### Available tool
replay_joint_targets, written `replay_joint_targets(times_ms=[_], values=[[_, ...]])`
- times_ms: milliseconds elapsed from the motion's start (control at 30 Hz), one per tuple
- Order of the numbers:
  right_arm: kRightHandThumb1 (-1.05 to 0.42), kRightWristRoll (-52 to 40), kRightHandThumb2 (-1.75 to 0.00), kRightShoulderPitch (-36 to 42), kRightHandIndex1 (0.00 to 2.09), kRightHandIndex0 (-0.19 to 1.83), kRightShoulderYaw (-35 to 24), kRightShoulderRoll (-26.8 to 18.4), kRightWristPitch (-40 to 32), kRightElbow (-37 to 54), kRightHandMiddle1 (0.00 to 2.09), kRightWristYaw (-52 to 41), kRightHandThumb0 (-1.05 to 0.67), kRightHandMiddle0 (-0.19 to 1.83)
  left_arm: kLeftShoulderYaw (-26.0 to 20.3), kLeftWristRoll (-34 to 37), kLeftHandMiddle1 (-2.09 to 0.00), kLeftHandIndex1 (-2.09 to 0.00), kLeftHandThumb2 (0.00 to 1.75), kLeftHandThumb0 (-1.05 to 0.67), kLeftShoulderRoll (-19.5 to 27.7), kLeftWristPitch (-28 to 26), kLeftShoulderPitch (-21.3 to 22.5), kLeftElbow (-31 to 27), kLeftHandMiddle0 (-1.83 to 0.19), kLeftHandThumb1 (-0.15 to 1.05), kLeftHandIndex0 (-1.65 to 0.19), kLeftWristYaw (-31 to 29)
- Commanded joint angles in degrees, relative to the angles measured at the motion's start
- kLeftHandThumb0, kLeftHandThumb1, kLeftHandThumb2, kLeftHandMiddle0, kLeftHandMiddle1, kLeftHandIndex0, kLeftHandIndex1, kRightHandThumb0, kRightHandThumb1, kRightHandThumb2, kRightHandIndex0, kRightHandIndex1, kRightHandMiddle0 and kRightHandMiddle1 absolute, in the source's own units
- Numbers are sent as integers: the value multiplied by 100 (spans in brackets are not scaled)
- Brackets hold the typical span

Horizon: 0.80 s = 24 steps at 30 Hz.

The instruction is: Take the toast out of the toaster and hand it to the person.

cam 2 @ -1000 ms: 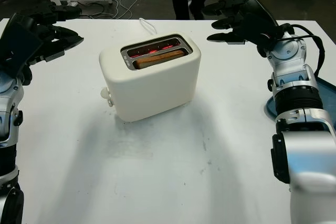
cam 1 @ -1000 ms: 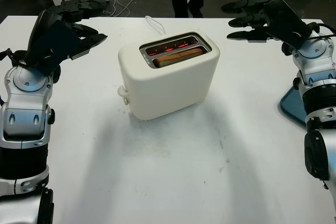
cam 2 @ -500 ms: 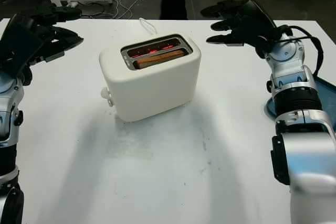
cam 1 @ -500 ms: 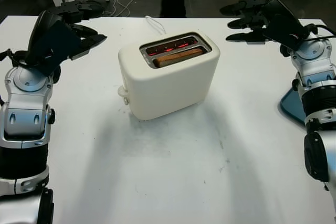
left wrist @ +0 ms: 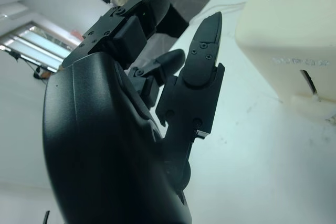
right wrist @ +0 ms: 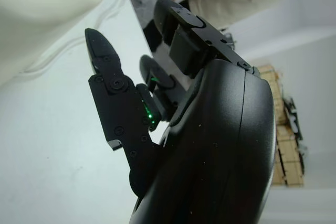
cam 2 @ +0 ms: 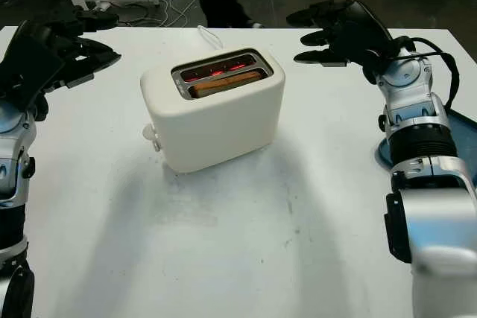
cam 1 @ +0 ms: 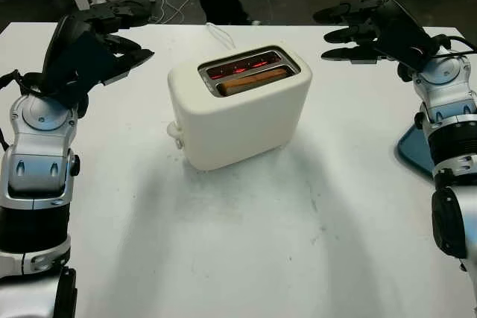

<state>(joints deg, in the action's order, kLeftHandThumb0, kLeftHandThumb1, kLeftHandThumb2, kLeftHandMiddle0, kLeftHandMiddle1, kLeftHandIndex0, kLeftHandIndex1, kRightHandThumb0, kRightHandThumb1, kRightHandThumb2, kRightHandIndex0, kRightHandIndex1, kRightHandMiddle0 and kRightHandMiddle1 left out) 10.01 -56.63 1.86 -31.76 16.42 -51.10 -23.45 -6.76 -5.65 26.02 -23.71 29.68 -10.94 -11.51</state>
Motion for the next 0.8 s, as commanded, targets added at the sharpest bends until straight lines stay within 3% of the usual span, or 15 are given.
replay_joint_targets(times_ms=[0, 633, 767], values=[[-75, -65, 0, 61, 1, 81, -33, -39, 81, 18, 0, -33, -28, 72, 9, -30, -93, -27, 0, -34, -23, 17, 30, -26, -48, 89, -68, 62], [-76, -112, 0, 70, 1, 81, -44, 1, -1, 77, 1, -94, -27, 73, 11, 70, -105, -34, 0, -38, -121, 485, 117, 293, -46, 87, -69, 10], [-75, -158, 0, 85, 1, 82, -69, 42, 18, 94, 1, -90, -21, 74, 28, 63, -107, -37, 0, -39, -112, 550, 125, 324, -46, 87, -70, 31]])
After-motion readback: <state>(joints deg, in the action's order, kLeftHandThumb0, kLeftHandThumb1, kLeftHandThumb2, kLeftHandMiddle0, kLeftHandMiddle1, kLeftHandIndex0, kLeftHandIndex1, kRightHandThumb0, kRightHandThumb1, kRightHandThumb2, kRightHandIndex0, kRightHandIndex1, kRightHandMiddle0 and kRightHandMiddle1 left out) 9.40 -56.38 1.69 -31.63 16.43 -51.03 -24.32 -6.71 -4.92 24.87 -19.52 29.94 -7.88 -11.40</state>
